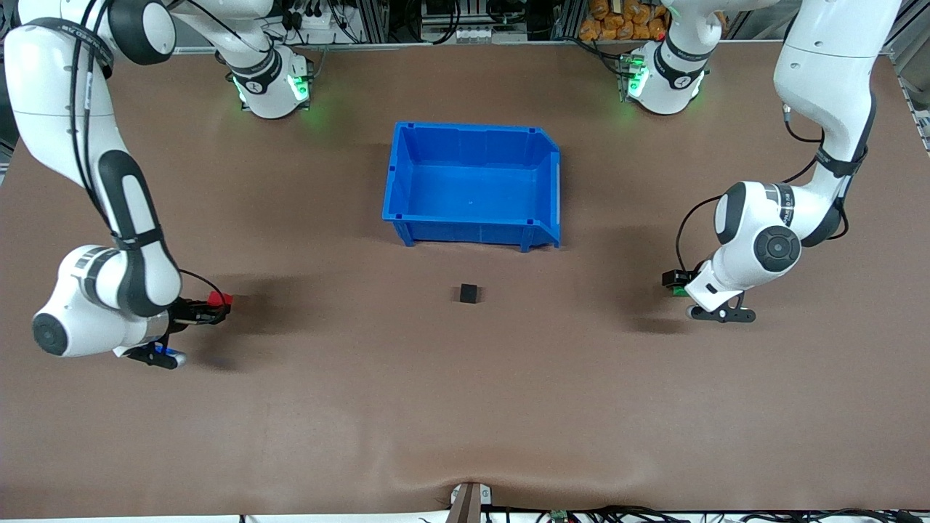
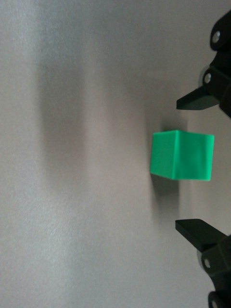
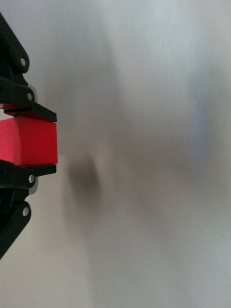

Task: Attach green and red cubes to black cube
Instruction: 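Carry the red cube with the right gripper toward the black cube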

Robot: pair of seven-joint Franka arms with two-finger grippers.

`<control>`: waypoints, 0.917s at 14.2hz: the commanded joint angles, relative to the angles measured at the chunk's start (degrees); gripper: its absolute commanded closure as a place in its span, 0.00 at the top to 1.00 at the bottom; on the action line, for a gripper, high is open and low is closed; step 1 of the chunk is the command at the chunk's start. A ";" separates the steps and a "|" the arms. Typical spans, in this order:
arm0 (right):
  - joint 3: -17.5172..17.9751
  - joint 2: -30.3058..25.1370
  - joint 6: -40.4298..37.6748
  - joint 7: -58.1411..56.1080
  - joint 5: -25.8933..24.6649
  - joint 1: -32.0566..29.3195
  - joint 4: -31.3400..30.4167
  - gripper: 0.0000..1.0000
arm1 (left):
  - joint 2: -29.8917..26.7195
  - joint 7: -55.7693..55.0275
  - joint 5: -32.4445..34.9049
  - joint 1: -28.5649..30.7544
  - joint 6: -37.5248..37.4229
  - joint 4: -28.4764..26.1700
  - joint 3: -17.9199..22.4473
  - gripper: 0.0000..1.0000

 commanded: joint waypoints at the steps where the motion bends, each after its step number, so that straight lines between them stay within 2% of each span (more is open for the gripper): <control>1: 1.36 -0.11 -3.20 19.22 9.96 2.42 3.16 0.00 | 1.56 1.14 0.86 0.97 0.16 1.49 -0.33 1.00; 3: 1.81 0.15 -1.97 34.52 13.42 7.42 3.94 0.00 | 2.52 0.09 0.78 0.45 0.25 2.02 -0.33 1.00; 5: 1.81 0.32 5.55 47.98 15.62 11.91 4.04 0.00 | 3.06 -0.26 0.69 0.18 0.25 2.29 -0.33 0.98; 6: 1.81 0.59 9.33 54.22 16.50 15.24 3.95 0.00 | 3.32 -0.53 0.69 0.18 0.25 2.29 -0.33 0.92; 7: 1.81 1.11 12.24 59.07 16.34 18.31 4.04 0.00 | 3.41 -0.88 0.78 0.09 0.25 2.29 -0.33 0.84; 8: 1.81 1.90 15.49 62.51 16.42 20.69 4.04 0.00 | 3.41 -0.88 0.78 0.00 0.25 2.37 -0.33 0.68; 10: 1.81 2.87 20.25 67.53 17.21 24.04 4.04 0.00 | 3.41 -0.88 0.78 -0.35 0.25 3.34 -0.33 0.46; 13: 1.72 5.07 26.83 76.94 17.48 28.44 4.04 0.00 | 3.67 -1.23 0.78 -0.35 0.16 4.48 -0.42 0.19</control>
